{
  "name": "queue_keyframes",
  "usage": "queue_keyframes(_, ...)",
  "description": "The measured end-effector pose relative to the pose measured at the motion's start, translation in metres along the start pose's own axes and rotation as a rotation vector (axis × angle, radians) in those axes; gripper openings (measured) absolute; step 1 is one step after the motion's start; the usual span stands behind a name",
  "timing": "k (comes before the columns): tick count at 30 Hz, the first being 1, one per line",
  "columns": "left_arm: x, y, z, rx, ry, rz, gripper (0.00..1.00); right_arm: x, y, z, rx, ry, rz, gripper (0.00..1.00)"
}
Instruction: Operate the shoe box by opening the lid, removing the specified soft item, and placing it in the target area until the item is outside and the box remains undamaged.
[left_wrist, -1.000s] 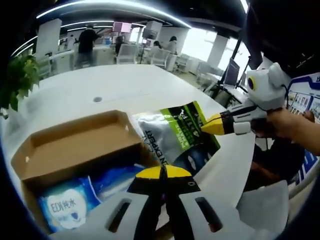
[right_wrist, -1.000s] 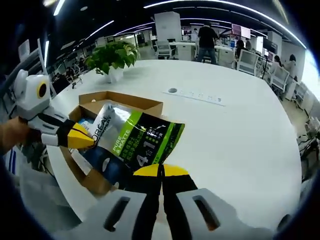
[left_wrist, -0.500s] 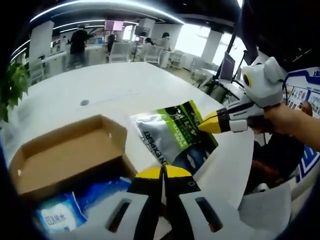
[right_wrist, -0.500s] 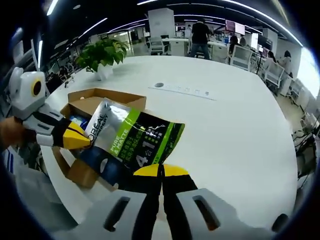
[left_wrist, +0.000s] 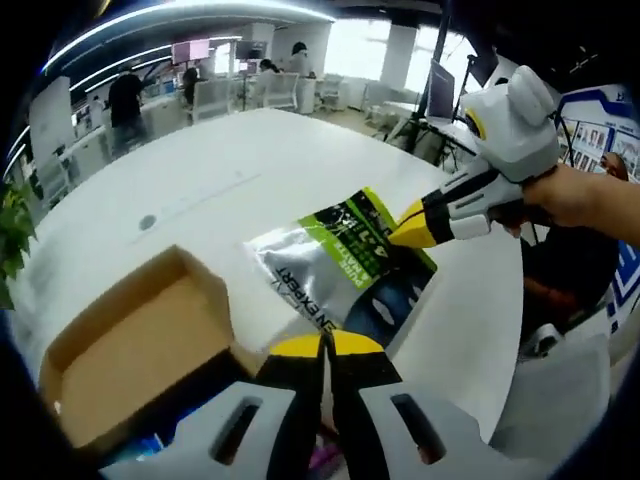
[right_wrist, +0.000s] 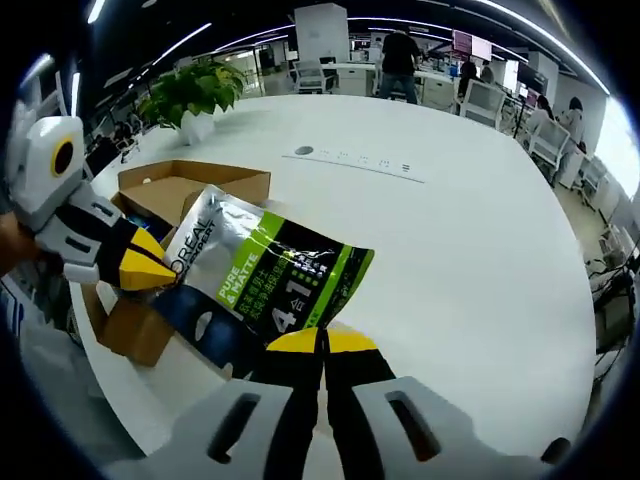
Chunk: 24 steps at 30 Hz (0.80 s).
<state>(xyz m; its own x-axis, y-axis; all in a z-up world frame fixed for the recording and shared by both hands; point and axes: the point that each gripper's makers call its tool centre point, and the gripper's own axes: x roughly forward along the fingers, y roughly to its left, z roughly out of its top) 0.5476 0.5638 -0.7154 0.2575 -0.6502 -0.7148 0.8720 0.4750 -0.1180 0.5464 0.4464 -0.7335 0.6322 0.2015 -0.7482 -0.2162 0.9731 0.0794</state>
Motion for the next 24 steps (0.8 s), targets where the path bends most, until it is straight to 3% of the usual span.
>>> queue_keyframes(12, 0.027, 0.002, -0.014, 0.136, 0.108, 0.001, 0.00, 0.024, -0.012, -0.009, 0.005, 0.033, 0.017, 0.00)
queue_keyframes(24, 0.044, 0.007, -0.010, 0.235, 0.160, 0.019, 0.00, 0.041, -0.023, -0.015, 0.017, 0.040, 0.007, 0.00)
